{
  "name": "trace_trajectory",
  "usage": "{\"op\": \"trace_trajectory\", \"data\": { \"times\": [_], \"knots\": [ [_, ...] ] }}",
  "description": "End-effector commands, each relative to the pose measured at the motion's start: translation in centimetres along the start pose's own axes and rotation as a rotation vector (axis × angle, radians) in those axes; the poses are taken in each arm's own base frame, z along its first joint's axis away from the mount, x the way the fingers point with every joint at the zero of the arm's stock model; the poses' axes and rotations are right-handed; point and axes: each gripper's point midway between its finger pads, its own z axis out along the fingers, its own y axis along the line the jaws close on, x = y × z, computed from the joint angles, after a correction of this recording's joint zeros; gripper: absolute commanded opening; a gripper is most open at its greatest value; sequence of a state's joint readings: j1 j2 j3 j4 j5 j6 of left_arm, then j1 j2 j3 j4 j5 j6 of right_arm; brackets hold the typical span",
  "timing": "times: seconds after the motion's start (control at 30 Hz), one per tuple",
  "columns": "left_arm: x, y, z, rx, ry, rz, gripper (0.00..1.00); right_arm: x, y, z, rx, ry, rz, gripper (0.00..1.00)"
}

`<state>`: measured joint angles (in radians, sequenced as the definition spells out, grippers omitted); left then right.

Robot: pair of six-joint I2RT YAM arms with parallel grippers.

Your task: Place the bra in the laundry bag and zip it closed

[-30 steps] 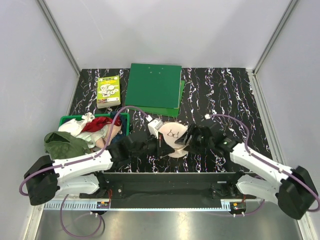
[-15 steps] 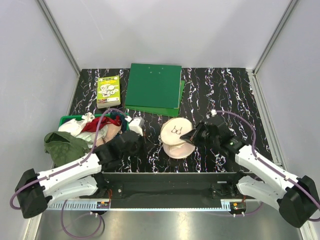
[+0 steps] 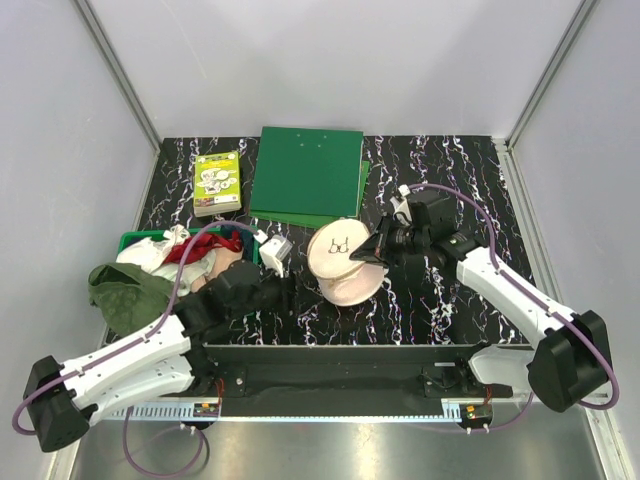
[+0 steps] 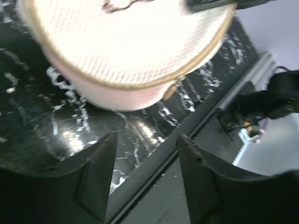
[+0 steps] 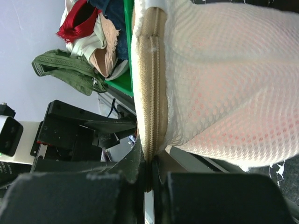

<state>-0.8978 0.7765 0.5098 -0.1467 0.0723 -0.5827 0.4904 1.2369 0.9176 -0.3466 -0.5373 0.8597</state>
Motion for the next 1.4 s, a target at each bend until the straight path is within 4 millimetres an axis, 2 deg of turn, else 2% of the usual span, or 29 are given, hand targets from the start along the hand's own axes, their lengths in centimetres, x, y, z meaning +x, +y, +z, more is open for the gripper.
{"op": "trace_trajectory", "data": {
  "times": [0.0,0.2,0.43,0.53,0.63,0.67,0.83,0.87,0.9,0.93,0.97,1.0,1.07,1.17,1.2,1.27,1.3,1.33,1.37],
  "knots": [
    [-2.6,-4.3,-0.1,0.190,-0.043,0.099,0.66,0.2,2.0,-1.2,-0.076,0.008,-0.033,0.00],
    [-2.7,-5.6,1.3,0.243,-0.012,0.109,0.67,0.8,2.3,-1.3,-0.107,0.019,0.003,0.00],
    [-3.4,-5.9,2.6,0.241,-0.025,0.112,0.66,1.1,3.1,-1.5,-0.165,0.033,0.027,0.00],
    [-3.8,-6.3,2.9,0.250,-0.027,0.114,0.61,1.2,2.9,-1.5,-0.162,0.030,0.036,0.00],
    [-4.1,-6.4,3.2,0.244,-0.032,0.097,0.50,1.3,2.9,-1.5,-0.163,0.026,0.041,0.00],
    [-4.2,-6.4,3.3,0.242,-0.034,0.094,0.43,1.2,2.9,-1.6,-0.162,0.025,0.041,0.00],
    [-4.3,-6.3,3.8,0.222,-0.030,0.060,0.31,1.4,2.4,-1.5,-0.151,0.022,0.052,0.00],
    [-4.1,-6.0,3.9,0.205,-0.020,0.047,0.26,1.5,2.4,-1.5,-0.152,0.021,0.049,0.00],
    [-4.4,-4.9,4.1,0.143,-0.037,0.036,0.09,1.4,2.3,-1.5,-0.149,0.017,0.044,0.00],
    [-4.9,-4.2,4.1,0.093,-0.047,0.025,0.00,1.4,2.2,-1.6,-0.146,0.011,0.037,0.00],
    [-3.8,-2.4,4.1,-0.004,-0.002,-0.003,0.00,1.4,2.0,-1.5,-0.141,0.010,0.020,0.00],
    [-3.9,-1.2,4.1,-0.066,-0.008,-0.003,0.00,1.3,1.9,-1.4,-0.140,0.011,0.007,0.00],
    [-3.3,0.1,3.8,-0.119,0.006,0.016,0.00,1.1,0.9,-0.8,-0.118,0.026,-0.019,0.00],
    [-2.6,0.2,3.2,-0.101,0.013,0.034,0.00,0.9,-0.1,0.2,-0.111,0.072,-0.063,0.00],
    [-2.7,-0.6,2.7,-0.059,0.008,0.037,0.00,0.7,0.3,0.2,-0.126,0.089,-0.086,0.00],
    [-2.4,-1.3,2.3,-0.007,0.011,0.049,0.00,0.4,-0.7,1.0,-0.109,0.126,-0.117,0.00],
    [-2.2,-2.1,2.0,0.035,0.022,0.055,0.00,-0.5,-0.1,1.1,-0.111,0.120,-0.143,0.00],
    [-2.5,-2.8,1.6,0.065,0.008,0.059,0.00,-0.5,-1.6,1.9,-0.053,0.157,-0.146,0.03],
    [-2.5,-3.1,1.6,0.083,0.009,0.054,0.00,-1.4,-2.5,2.4,0.009,0.136,-0.158,0.07]
  ]
}}
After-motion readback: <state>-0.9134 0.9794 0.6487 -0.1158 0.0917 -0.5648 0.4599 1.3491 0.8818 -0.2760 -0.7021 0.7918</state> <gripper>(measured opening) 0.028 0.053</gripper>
